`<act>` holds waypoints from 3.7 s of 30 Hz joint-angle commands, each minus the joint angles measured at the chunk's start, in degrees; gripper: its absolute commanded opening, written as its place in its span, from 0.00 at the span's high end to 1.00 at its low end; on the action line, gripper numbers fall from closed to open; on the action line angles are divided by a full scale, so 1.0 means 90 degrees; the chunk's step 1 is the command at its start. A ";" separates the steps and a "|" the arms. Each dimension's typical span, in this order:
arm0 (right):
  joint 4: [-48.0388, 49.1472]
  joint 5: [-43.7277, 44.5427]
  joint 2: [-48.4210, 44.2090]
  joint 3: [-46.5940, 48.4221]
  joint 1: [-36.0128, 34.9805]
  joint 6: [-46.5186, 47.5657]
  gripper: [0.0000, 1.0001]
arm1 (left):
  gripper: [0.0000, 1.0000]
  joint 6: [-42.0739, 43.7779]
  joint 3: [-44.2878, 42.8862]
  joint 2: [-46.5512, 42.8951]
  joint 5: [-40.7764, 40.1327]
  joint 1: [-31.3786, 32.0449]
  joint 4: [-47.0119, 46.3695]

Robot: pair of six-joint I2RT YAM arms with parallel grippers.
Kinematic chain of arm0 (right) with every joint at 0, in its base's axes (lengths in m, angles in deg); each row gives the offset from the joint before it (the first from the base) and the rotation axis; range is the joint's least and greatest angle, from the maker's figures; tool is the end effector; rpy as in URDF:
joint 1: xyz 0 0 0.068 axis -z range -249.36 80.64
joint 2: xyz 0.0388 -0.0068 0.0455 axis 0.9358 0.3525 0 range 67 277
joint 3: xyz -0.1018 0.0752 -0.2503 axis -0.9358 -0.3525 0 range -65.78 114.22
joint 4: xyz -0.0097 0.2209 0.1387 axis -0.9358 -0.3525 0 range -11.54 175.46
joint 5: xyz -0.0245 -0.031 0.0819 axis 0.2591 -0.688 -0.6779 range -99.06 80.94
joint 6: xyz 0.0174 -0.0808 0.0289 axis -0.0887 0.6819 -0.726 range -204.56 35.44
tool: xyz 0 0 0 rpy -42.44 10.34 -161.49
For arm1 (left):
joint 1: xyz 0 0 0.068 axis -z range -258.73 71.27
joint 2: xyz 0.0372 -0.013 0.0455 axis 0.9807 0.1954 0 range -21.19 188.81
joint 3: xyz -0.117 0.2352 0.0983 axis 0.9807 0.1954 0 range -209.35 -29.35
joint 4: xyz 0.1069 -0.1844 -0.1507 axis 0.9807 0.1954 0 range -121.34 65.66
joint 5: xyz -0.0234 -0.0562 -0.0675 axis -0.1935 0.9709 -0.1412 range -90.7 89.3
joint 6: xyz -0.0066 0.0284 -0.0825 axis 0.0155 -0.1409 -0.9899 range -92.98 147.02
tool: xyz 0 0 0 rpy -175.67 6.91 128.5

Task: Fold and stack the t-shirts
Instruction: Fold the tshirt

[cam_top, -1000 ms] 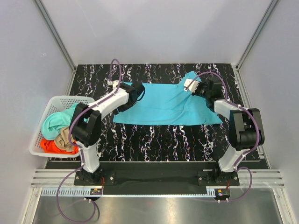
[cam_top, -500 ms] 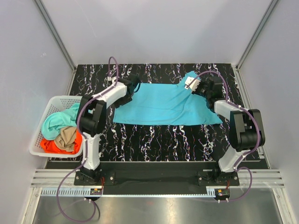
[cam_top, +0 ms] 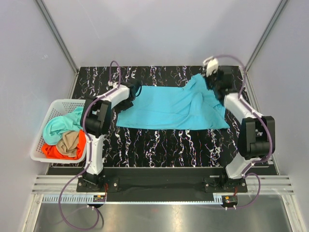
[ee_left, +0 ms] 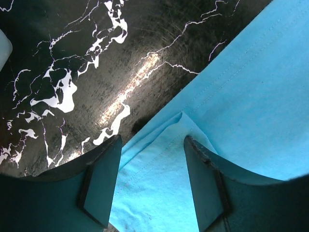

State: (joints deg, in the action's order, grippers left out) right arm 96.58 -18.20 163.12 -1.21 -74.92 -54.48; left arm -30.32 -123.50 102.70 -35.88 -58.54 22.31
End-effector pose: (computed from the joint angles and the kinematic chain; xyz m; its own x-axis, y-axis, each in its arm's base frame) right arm 0.4268 0.0541 0.2545 -0.1784 -0.5146 -0.8387 -0.3852 0.8209 -0.4217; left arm 0.4186 -0.1063 0.1335 -0.6883 -0.4801 -0.5439 -0.6662 0.7150 0.2120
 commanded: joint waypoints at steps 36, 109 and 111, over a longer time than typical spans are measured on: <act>-0.4498 0.3067 -0.1705 -0.1872 0.1477 -0.9076 0.53 | 0.35 0.0688 0.0471 -0.0359 0.0667 0.0609 -0.0727; -0.3139 -0.2216 0.1115 0.2224 0.1566 -0.4613 0.46 | 0.24 0.3803 0.0940 -0.2966 0.5042 0.0277 -0.2592; -0.3401 -0.2226 0.1864 0.2783 0.1565 -0.4593 0.43 | 0.25 0.3851 0.0697 -0.2683 0.5051 0.0219 -0.2572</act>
State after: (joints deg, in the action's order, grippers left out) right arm 66.19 -36.37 173.74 17.00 -60.15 -99.59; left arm 1.46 -113.62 76.01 10.52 -55.46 -1.67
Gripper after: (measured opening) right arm 0.564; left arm 0.759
